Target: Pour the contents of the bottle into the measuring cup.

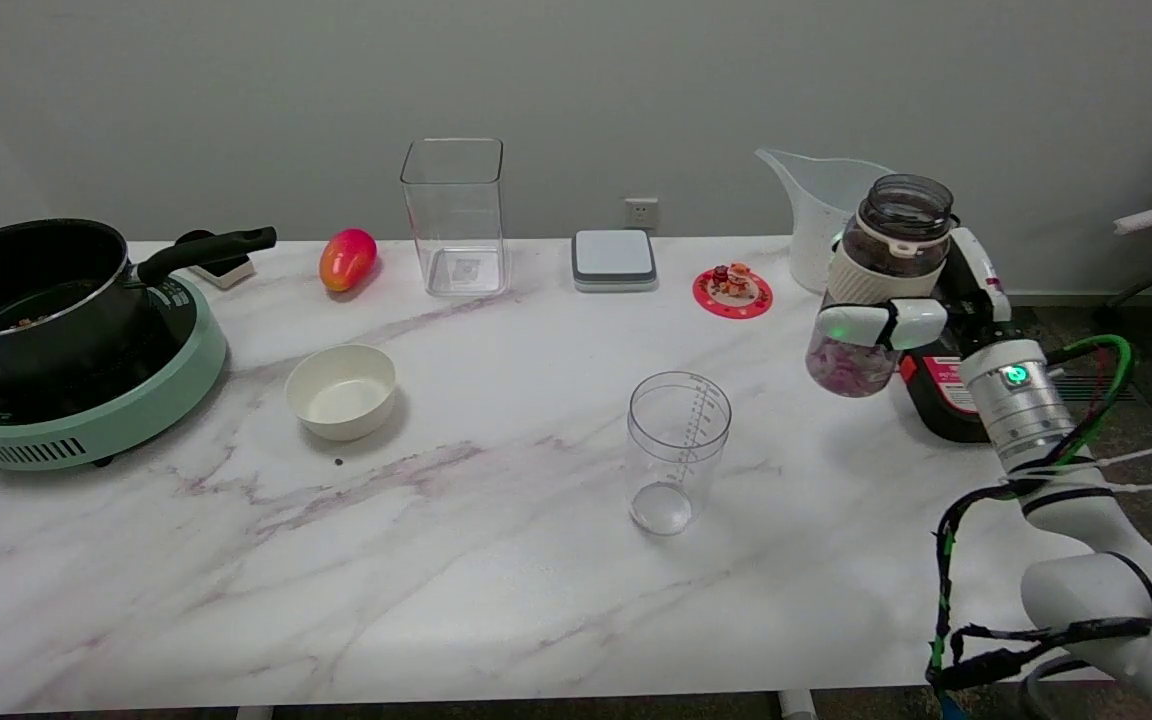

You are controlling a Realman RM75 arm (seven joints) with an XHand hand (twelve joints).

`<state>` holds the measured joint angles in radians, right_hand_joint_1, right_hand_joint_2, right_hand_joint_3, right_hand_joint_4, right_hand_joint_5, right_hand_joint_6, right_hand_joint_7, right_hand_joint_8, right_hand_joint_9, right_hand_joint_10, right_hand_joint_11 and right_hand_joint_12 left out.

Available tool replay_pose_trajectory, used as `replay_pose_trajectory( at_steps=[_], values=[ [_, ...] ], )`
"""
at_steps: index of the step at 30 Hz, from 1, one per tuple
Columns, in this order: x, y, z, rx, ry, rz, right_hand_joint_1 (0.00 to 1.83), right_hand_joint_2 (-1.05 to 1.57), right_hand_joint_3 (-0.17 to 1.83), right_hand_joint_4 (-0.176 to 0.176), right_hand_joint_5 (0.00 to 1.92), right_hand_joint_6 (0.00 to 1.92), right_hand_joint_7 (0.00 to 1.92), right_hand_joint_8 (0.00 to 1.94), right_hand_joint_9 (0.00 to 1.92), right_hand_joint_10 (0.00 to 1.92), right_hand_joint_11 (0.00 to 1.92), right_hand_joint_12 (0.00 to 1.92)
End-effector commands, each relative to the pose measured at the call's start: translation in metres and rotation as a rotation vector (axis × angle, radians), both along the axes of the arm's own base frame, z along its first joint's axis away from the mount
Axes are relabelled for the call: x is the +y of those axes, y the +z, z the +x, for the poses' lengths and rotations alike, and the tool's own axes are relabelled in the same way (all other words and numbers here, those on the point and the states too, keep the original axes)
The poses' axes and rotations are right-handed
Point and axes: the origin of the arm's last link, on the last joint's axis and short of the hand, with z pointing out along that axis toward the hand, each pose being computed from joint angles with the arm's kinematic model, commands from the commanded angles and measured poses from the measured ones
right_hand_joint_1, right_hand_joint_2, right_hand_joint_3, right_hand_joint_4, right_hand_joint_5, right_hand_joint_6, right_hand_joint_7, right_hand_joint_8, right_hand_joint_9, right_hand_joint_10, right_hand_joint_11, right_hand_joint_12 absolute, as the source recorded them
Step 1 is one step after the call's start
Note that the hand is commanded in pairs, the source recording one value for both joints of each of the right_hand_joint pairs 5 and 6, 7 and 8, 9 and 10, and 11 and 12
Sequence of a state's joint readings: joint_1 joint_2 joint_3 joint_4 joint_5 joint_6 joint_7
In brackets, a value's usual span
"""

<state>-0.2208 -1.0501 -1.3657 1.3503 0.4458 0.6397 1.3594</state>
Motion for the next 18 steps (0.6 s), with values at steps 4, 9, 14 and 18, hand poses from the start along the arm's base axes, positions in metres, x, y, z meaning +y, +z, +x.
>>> replay_pose_trajectory(
  at_steps=[4,9,14,18],
  values=[
    [0.054,-0.037,0.05,0.456,0.083,-0.154,1.26,1.57,0.22,0.0,1.92,1.92,1.9,1.9,1.65,1.65,1.44,1.44],
    [0.061,-0.054,0.054,0.568,0.087,-0.166,1.26,1.57,0.22,0.0,1.92,1.92,1.9,1.9,1.64,1.64,1.43,1.43],
    [0.063,-0.072,0.056,0.777,0.118,-0.207,1.26,1.57,0.22,0.0,1.92,1.92,1.9,1.9,1.63,1.63,1.42,1.42],
    [0.06,-0.083,0.058,0.857,0.156,-0.193,1.27,1.55,0.23,0.0,1.92,1.92,1.89,1.89,1.62,1.62,1.41,1.41]
  ],
)
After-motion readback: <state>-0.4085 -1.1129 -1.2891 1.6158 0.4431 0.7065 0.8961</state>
